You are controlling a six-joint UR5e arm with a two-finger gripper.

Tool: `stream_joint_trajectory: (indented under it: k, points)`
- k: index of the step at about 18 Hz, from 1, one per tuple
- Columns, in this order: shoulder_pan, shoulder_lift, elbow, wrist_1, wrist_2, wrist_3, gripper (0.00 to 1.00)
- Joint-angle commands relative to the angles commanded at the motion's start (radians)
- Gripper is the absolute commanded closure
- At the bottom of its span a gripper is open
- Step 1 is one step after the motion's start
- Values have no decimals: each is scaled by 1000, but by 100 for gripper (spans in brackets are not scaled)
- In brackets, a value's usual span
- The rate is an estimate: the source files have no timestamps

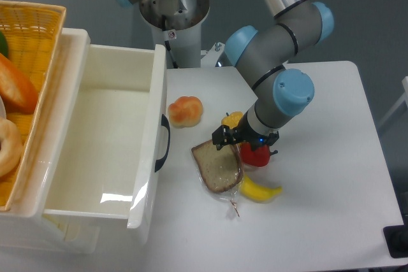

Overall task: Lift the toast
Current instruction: 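Lower the gripper onto the bread slice's crust edge and close it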

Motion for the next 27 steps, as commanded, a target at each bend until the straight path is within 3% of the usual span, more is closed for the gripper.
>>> stream_joint_trajectory:
  k: [27]
  points:
    - [-37,-37,-21,23,-3,2,0]
